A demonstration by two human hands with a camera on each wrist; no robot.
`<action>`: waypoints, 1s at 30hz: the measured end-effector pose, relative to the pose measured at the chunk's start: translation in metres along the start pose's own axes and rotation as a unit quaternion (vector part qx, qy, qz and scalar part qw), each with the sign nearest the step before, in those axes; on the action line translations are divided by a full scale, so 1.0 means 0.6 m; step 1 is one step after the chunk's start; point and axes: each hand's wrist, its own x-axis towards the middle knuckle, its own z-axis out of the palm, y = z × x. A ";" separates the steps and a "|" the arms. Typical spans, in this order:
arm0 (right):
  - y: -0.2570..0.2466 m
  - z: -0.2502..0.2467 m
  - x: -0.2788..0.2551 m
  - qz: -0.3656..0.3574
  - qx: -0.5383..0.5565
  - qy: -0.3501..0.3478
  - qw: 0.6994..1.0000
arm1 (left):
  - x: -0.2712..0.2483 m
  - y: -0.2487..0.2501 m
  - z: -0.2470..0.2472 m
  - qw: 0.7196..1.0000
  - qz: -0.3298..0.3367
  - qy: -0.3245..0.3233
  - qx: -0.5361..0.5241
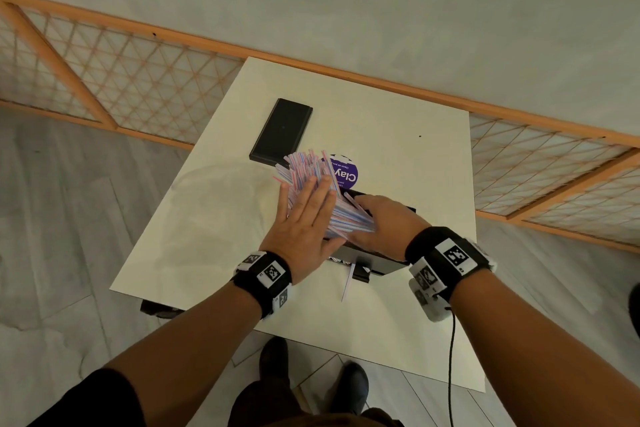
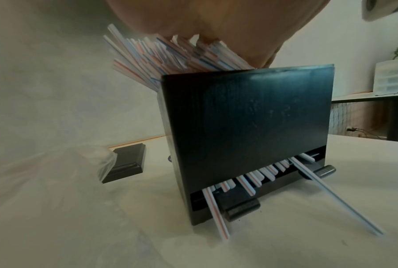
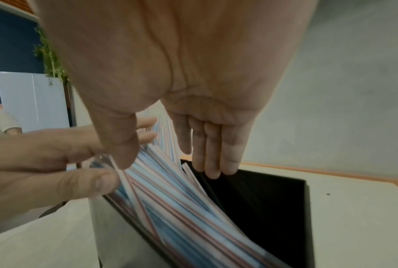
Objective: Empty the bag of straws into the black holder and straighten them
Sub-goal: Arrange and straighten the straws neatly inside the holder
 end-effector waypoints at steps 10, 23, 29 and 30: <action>-0.020 0.057 -0.076 0.028 -0.006 -0.017 0.999 | 0.020 -0.019 -0.005 1.000 0.007 0.004 0.004; -0.024 0.003 0.039 0.110 0.047 0.135 0.984 | -0.012 0.024 -0.003 0.998 0.065 0.000 0.009; -0.041 -0.011 0.097 0.041 0.085 0.046 0.994 | -0.013 0.016 0.012 0.999 0.038 -0.034 -0.013; -0.039 -0.011 0.102 0.040 0.090 0.039 0.994 | -0.014 0.014 0.014 0.998 0.038 -0.039 -0.012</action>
